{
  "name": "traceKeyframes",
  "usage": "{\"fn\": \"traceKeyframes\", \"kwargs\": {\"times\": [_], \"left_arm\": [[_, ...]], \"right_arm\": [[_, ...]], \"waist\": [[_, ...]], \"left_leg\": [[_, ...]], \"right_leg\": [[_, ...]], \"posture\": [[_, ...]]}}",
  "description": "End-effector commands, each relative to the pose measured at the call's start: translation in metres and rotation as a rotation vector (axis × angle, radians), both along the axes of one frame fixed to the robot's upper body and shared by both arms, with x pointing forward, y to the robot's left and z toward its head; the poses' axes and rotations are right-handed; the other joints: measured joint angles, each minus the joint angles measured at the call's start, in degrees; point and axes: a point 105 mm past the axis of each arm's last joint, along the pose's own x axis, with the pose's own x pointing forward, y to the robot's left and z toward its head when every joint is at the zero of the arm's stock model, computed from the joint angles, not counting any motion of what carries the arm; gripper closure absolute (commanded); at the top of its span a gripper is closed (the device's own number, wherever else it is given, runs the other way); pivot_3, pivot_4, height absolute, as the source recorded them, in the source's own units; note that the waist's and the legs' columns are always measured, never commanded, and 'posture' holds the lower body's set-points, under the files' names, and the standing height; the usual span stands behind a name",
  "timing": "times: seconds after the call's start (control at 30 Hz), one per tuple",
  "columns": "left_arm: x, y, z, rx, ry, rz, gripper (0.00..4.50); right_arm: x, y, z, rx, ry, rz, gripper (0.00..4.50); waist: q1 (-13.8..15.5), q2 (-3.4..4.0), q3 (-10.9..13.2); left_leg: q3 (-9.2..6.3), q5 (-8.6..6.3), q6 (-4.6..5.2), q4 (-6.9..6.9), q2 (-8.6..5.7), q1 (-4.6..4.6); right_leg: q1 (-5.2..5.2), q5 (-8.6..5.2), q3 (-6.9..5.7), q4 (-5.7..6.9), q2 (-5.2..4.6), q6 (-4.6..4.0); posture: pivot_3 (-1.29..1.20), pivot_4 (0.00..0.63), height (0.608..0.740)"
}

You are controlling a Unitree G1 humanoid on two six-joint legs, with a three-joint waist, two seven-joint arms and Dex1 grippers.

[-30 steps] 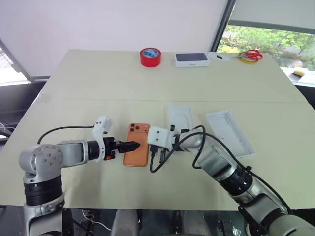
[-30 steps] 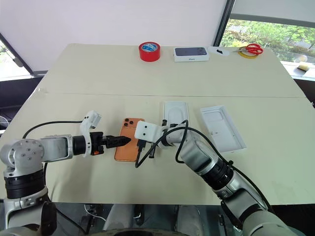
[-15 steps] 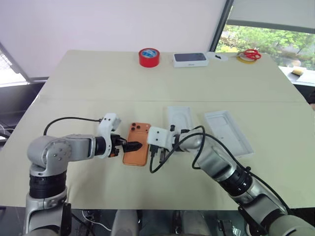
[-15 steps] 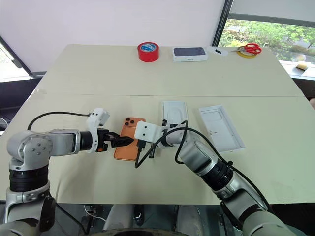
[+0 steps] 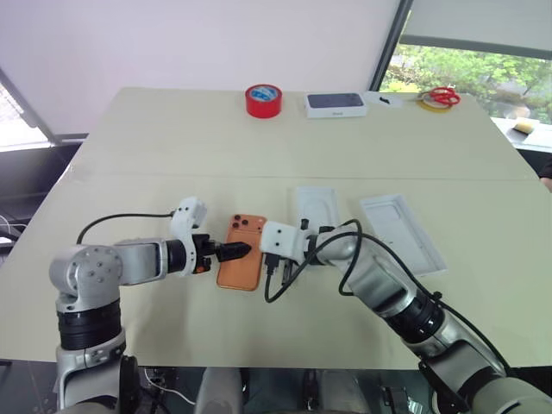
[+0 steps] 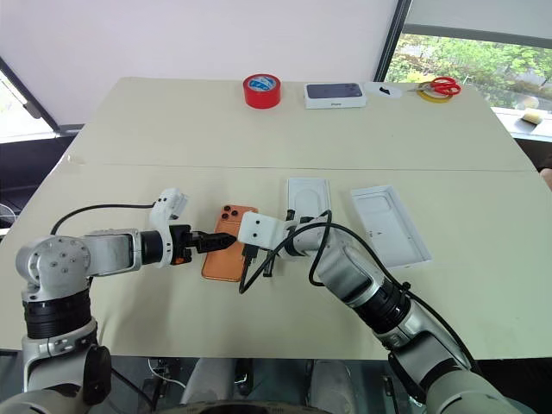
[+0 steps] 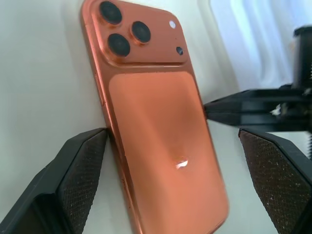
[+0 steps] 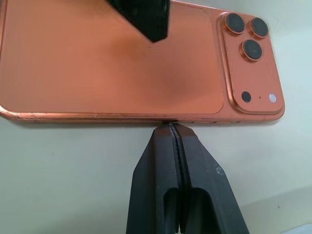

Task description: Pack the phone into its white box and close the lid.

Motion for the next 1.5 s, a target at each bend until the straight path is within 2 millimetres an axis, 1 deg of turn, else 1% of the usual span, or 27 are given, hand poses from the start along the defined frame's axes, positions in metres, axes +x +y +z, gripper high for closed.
{"fn": "traceKeyframes", "kwargs": {"times": [0.03, 0.17, 0.27, 0.47, 0.6, 0.97, 1.03, 1.17, 1.27, 1.37, 1.43, 1.5], "left_arm": [[-0.011, -0.021, 0.008, -0.084, 0.011, -0.112, 0.0], [-0.009, -0.017, 0.009, -0.079, 0.019, -0.103, 0.0], [-0.002, -0.009, 0.009, -0.054, 0.017, -0.057, 0.0], [0.01, 0.014, 0.011, -0.027, 0.011, 0.06, 0.0], [0.009, 0.025, 0.006, -0.019, 0.024, 0.113, 0.0], [0.001, 0.037, -0.003, -0.027, 0.051, 0.178, 0.0], [-0.001, 0.04, -0.005, -0.031, 0.056, 0.193, 0.51], [0.002, 0.051, -0.003, -0.076, 0.062, 0.256, 0.51], [0.003, 0.053, -0.002, -0.095, 0.065, 0.27, 0.51], [0.002, 0.053, -0.002, -0.094, 0.065, 0.271, 1.39], [0.002, 0.053, -0.002, -0.092, 0.067, 0.272, 2.37], [0.002, 0.053, -0.003, -0.093, 0.073, 0.273, 3.47]], "right_arm": [[-0.005, 0.009, 0.004, 0.019, -0.012, 0.034, 4.48], [-0.005, 0.008, 0.004, 0.018, -0.012, 0.028, 4.48], [-0.005, 0.007, 0.004, 0.016, -0.012, 0.027, 4.48], [-0.006, 0.006, 0.004, 0.013, -0.011, 0.023, 4.48], [-0.006, 0.005, 0.003, 0.012, -0.01, 0.021, 4.48], [-0.006, 0.006, 0.003, 0.006, -0.011, 0.035, 4.48], [-0.006, 0.006, 0.003, 0.006, -0.01, 0.036, 4.5], [-0.006, 0.007, 0.003, 0.006, -0.012, 0.038, 4.5], [-0.006, 0.007, 0.003, 0.007, -0.013, 0.039, 4.5], [-0.005, 0.007, 0.003, 0.007, -0.013, 0.039, 4.5], [-0.005, 0.007, 0.003, 0.008, -0.015, 0.038, 4.5], [-0.005, 0.007, 0.003, 0.009, -0.015, 0.035, 4.5]], "waist": [[-0.3, -0.15, 0.1], [-1.4, -0.14, 0.1], [-1.5, -0.14, 0.1], [-1.5, -0.14, 0.1], [-1.5, -0.15, 0.1], [-1.5, -0.15, 0.1], [-1.6, -0.15, 0.1], [-1.6, -0.15, 0.1], [-1.6, -0.15, 0.1], [-1.6, -0.15, 0.1], [-1.6, -0.15, 0.1], [-1.5, -0.15, 0.1]], "left_leg": [[0.0, 0.0, 0.0, 0.0, 0.0, -0.05], [0.01, 0.15, -0.19, -0.23, 0.03, -0.16], [0.01, 0.17, -0.2, -0.3, 0.01, -0.16], [0.03, 0.17, -0.22, -0.35, 0.01, -0.16], [0.04, 0.19, -0.25, -0.43, 0.0, -0.16], [0.05, 0.2, -0.28, -0.62, 0.01, 0.03], [0.06, 0.2, -0.28, -0.63, 0.01, 0.04], [0.06, 0.2, -0.28, -0.64, 0.01, 0.05], [0.06, 0.2, -0.28, -0.64, 0.02, 0.05], [0.06, 0.2, -0.28, -0.65, 0.02, 0.05], [0.06, 0.2, -0.28, -0.66, 0.02, 0.04], [0.06, 0.2, -0.28, -0.67, 0.02, 0.04]], "right_leg": [[-0.03, 0.0, 0.0, -0.01, 0.0, 0.0], [-0.03, 0.01, 0.02, 0.01, 0.08, -0.01], [-0.07, 0.01, 0.01, 0.01, 0.1, -0.01], [-0.13, 0.01, 0.02, 0.0, 0.1, -0.01], [-0.15, 0.01, 0.02, -0.04, 0.1, -0.01], [-0.19, 0.01, 0.02, -0.27, 0.1, -0.02], [-0.19, 0.01, 0.02, -0.28, 0.1, -0.03], [-0.19, 0.02, 0.02, -0.31, 0.1, -0.03], [-0.19, 0.02, 0.02, -0.31, 0.11, -0.04], [-0.19, 0.02, 0.02, -0.34, 0.11, -0.05], [-0.18, 0.03, 0.02, -0.36, 0.11, -0.05], [-0.19, 0.03, 0.01, -0.37, 0.11, -0.05]], "posture": [[0.0, 0.15, 0.73], [0.0, 0.15, 0.73], [0.0, 0.15, 0.73], [0.0, 0.15, 0.73], [0.0, 0.15, 0.73], [0.0, 0.15, 0.73], [0.0, 0.15, 0.73], [0.0, 0.15, 0.73], [0.0, 0.15, 0.73], [0.0, 0.15, 0.73], [0.0, 0.15, 0.73], [0.0, 0.15, 0.73]]}}
